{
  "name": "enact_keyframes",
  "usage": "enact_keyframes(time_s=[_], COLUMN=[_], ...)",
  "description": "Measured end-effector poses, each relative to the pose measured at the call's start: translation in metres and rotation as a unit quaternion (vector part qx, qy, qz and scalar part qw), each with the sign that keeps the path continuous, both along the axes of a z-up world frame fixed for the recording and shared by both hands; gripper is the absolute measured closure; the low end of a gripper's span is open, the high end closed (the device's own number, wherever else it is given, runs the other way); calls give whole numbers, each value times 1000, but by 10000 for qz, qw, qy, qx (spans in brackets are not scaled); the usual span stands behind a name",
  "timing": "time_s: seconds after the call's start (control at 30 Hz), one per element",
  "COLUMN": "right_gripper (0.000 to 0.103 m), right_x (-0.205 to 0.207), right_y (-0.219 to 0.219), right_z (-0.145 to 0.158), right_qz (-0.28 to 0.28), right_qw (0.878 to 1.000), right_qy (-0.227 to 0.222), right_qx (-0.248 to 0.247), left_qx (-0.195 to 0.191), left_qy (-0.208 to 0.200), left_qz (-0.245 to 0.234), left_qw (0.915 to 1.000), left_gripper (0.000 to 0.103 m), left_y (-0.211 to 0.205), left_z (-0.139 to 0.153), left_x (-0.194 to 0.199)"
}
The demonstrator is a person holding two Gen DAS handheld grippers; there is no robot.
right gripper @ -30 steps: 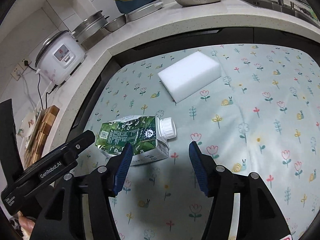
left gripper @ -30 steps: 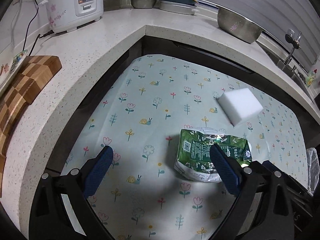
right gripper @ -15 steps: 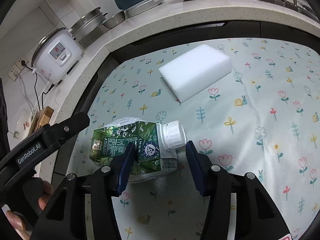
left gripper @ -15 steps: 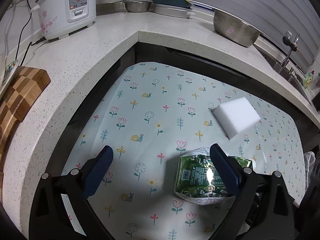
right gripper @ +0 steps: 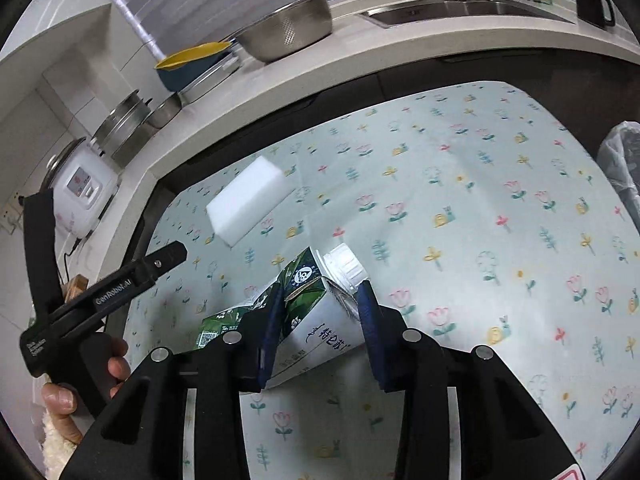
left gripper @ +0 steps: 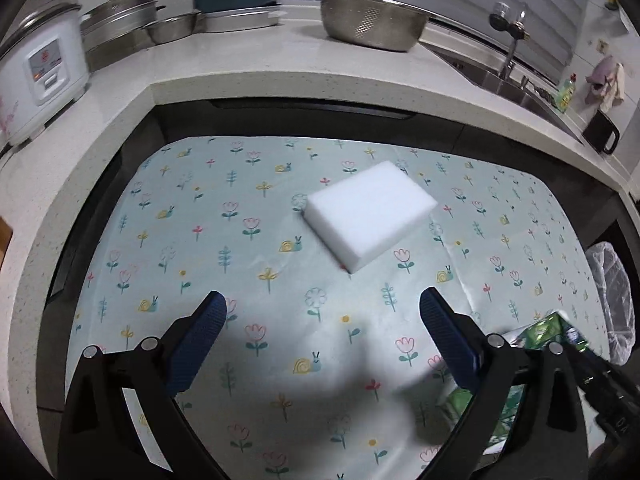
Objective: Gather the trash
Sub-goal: 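Grasp and lift the white sponge block with the left tool while the right tool holds the carton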
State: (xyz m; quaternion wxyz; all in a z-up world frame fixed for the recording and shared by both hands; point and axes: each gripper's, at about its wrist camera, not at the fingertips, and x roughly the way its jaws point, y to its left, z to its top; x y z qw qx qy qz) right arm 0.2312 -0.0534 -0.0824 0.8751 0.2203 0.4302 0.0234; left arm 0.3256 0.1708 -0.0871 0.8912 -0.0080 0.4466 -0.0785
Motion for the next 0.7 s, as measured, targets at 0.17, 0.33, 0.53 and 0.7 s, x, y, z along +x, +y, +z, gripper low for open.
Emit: enact_keyframes(time_s=[0.17,0.33,0.53,0.7], right_gripper=[67,67,67,67], right_x=[-1,3,4,3], right_y=[-25,-31,-32,-33], right_z=[7,3,-1,-2], right_qz=[-204,-279,-308,-323], right_qw=[9997,9995,9995,9994], right_qy=[-89,-91,-73,-70], right_qx=[-38,62,84,107], left_qx=[195,144,98,231], left_qy=[-111,34,207,-50], left_qz=[-314,-400,-424,-360], left_qw=[9993,9991,9988,9991], left_gripper=[10,26,63,67], left_y=[-20,-27,-33,-39], left_z=[-15,-31,-47,-39], left_x=[19,40,51,43])
